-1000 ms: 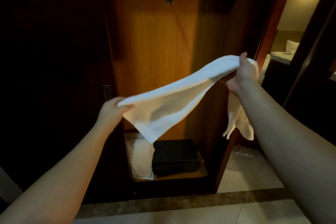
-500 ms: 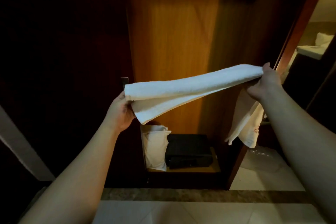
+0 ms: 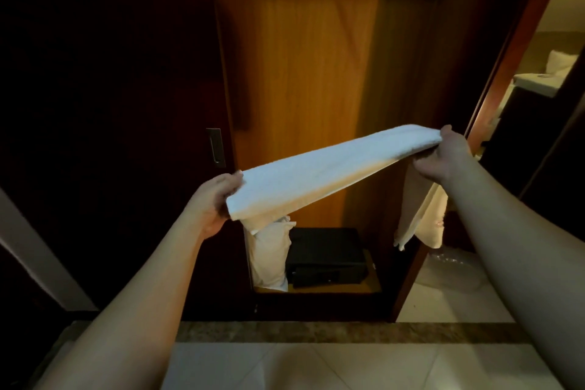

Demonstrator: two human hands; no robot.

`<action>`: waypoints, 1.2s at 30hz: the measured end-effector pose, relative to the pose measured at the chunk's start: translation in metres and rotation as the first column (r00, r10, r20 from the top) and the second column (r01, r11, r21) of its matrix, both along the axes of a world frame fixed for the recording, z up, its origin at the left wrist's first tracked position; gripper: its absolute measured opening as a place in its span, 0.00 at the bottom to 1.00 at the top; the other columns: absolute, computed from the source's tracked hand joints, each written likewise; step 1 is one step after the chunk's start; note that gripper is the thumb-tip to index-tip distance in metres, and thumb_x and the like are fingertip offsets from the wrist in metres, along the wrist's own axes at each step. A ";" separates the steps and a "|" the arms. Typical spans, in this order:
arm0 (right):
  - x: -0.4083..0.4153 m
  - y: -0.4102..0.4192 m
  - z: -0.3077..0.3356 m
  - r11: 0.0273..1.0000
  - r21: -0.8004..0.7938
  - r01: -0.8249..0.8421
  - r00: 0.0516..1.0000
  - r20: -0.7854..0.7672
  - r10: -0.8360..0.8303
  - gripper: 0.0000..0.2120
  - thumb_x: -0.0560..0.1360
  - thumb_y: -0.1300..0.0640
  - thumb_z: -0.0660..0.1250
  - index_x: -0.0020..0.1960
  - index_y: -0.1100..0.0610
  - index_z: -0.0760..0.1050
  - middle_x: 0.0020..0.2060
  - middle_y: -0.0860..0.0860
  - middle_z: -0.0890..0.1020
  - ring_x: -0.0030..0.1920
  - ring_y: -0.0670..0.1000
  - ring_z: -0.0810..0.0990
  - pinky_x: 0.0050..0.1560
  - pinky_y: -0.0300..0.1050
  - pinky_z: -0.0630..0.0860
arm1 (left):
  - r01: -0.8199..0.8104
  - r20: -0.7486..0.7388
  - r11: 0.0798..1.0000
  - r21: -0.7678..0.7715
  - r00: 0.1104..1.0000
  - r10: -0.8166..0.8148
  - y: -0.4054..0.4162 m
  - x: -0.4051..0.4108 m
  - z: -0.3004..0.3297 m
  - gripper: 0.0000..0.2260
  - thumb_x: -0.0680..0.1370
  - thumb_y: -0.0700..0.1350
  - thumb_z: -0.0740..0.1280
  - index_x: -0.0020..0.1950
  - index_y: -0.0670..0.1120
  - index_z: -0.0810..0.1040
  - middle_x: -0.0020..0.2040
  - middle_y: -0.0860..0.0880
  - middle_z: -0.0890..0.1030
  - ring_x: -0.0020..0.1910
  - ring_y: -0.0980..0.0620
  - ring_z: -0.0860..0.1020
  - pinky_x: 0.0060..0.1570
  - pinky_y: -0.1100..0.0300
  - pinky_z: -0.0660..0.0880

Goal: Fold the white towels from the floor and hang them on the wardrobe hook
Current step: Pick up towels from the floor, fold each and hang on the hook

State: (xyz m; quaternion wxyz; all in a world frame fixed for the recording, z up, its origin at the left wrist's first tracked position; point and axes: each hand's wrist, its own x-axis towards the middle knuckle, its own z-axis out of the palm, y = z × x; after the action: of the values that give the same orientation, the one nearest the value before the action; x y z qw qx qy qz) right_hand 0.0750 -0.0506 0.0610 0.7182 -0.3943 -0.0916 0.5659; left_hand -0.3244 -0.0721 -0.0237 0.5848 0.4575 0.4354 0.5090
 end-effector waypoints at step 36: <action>0.007 0.056 0.104 0.915 0.303 -0.268 0.951 0.235 0.201 0.26 0.81 0.41 0.62 0.72 0.52 0.59 0.58 0.54 0.73 0.55 0.58 0.76 0.59 0.69 0.76 | 0.122 -0.024 0.947 0.297 0.992 -0.120 0.014 0.314 0.097 0.41 0.69 0.77 0.46 0.68 0.53 0.75 0.68 0.50 0.79 0.69 0.51 0.75 0.68 0.54 0.67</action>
State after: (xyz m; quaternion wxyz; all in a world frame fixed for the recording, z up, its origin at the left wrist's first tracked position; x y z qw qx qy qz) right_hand 0.0822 0.0054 0.1651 0.6879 -0.3088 -0.3035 0.5825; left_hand -0.0100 -0.0583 0.0733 0.5380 0.5678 0.3265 0.5305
